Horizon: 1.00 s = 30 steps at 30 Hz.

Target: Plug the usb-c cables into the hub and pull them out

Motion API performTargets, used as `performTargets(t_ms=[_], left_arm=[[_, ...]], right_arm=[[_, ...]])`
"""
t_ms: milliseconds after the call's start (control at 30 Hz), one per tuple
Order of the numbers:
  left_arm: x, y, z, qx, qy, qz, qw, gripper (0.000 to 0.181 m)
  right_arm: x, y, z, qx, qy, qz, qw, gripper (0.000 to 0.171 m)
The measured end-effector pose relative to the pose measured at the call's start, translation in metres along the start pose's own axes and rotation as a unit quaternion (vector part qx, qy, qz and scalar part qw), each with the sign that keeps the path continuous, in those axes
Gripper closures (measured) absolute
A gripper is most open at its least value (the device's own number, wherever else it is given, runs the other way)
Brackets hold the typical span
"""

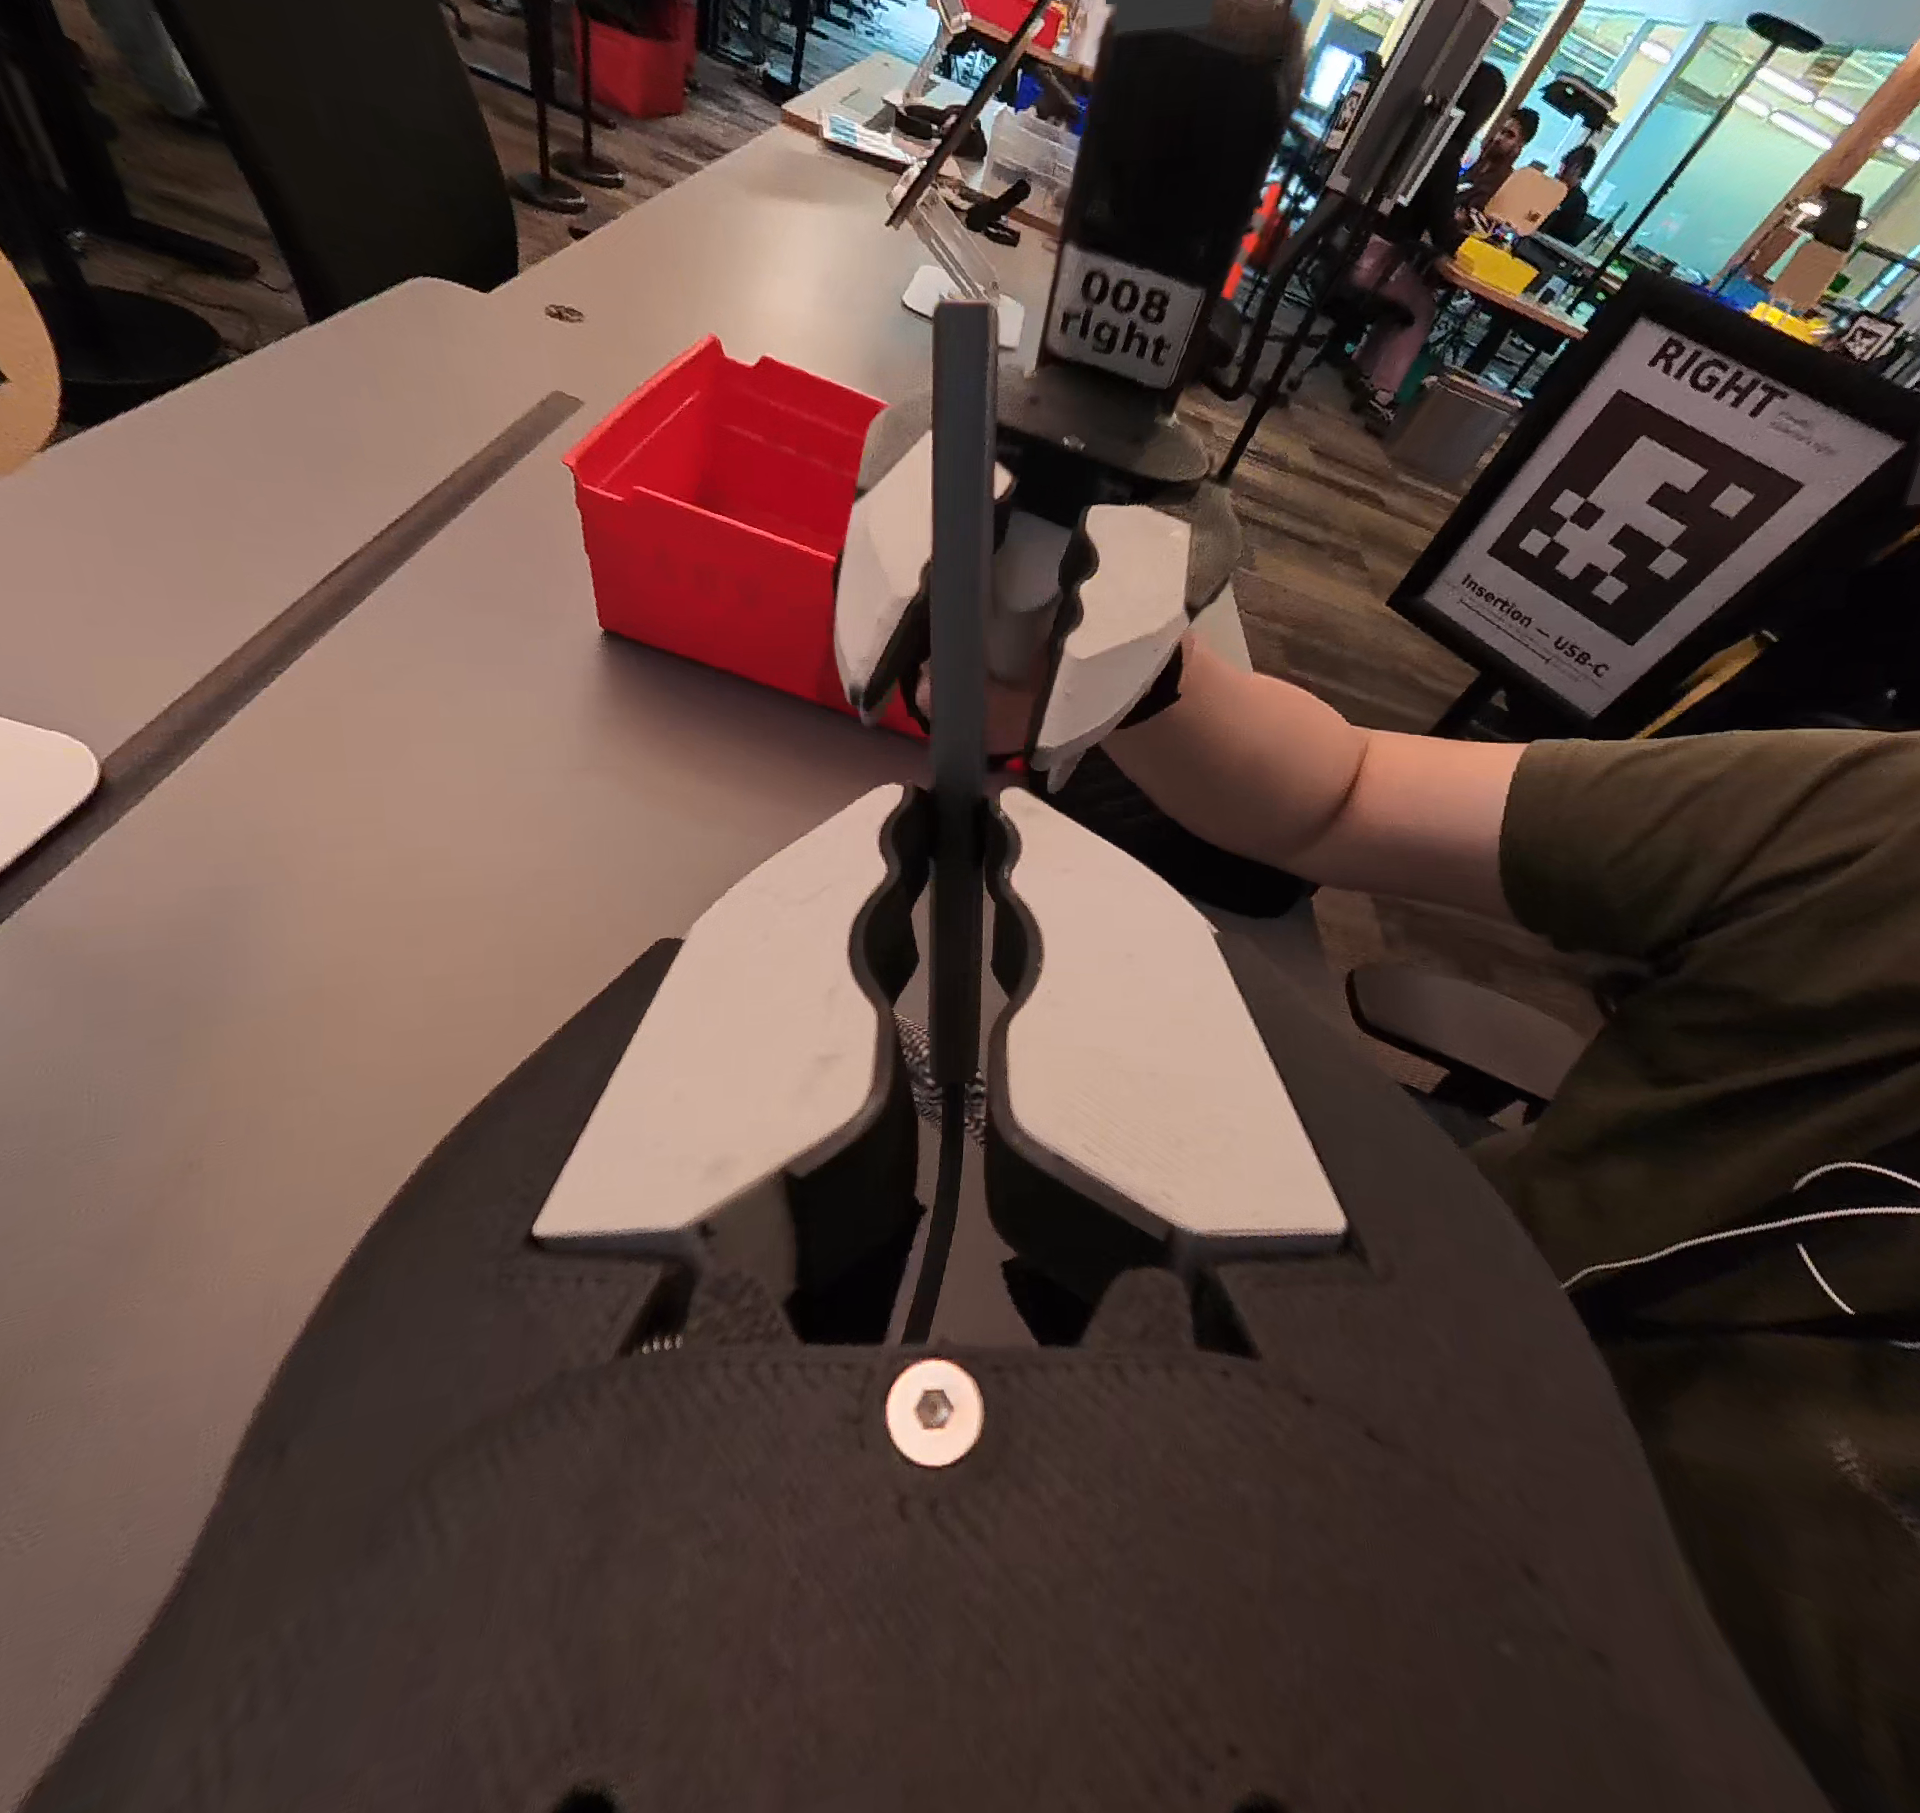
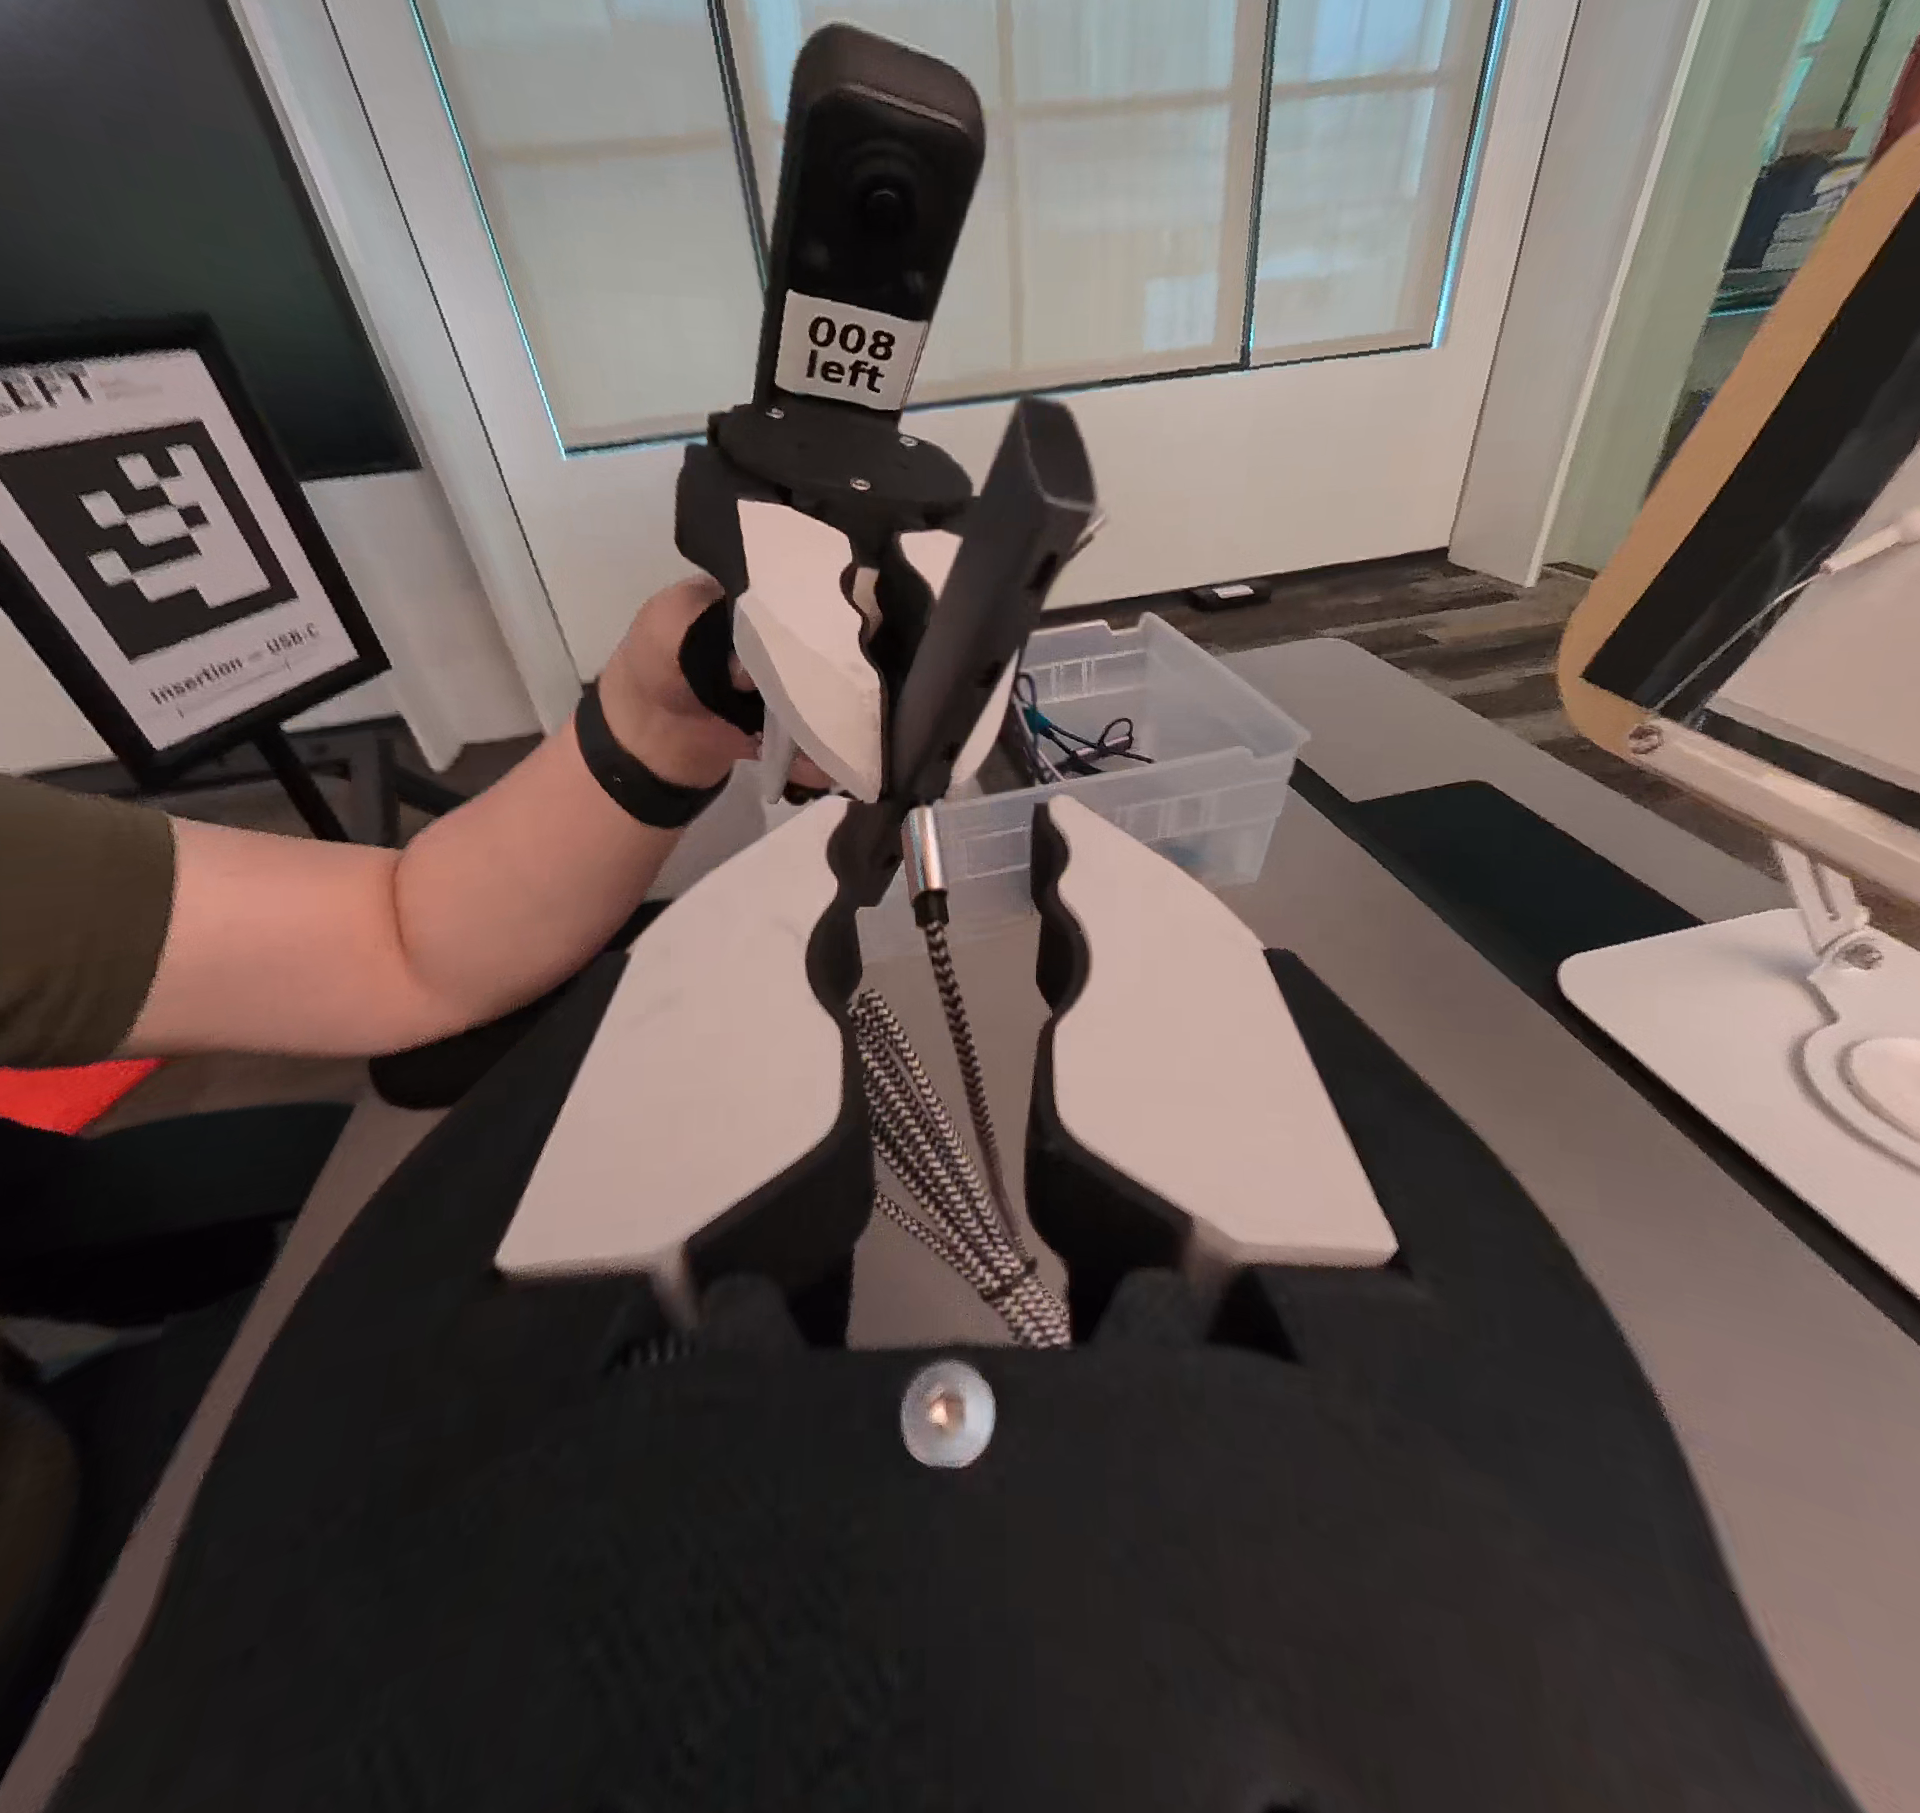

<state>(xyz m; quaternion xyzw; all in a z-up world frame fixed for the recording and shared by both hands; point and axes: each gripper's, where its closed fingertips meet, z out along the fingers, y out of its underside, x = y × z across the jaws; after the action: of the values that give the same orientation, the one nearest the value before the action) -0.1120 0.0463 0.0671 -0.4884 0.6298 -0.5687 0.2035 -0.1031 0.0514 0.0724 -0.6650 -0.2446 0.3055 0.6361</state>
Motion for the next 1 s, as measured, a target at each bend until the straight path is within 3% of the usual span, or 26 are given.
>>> performTargets(t_ms=[267, 667, 733, 1000], left_arm=[[0.003, -0.005, -0.002, 0.015, 0.002, -0.001, 1.000, 0.172], [0.002, -0.009, -0.002, 0.029, -0.002, -0.001, 1.000, 0.172], [0.002, -0.009, -0.001, 0.029, -0.003, -0.001, 1.000, 0.172], [0.002, -0.015, 0.001, 0.055, -0.004, 0.001, 0.998, 0.172]], right_arm=[[-0.004, 0.002, 0.004, 0.045, -0.068, 0.105, 0.991, 0.148], [-0.005, 0.006, 0.007, 0.043, -0.077, 0.113, 0.990, 0.155], [-0.007, 0.007, 0.007, 0.041, -0.085, 0.115, 0.989, 0.164], [-0.006, 0.000, 0.003, 0.060, -0.088, 0.131, 0.986, 0.165]])
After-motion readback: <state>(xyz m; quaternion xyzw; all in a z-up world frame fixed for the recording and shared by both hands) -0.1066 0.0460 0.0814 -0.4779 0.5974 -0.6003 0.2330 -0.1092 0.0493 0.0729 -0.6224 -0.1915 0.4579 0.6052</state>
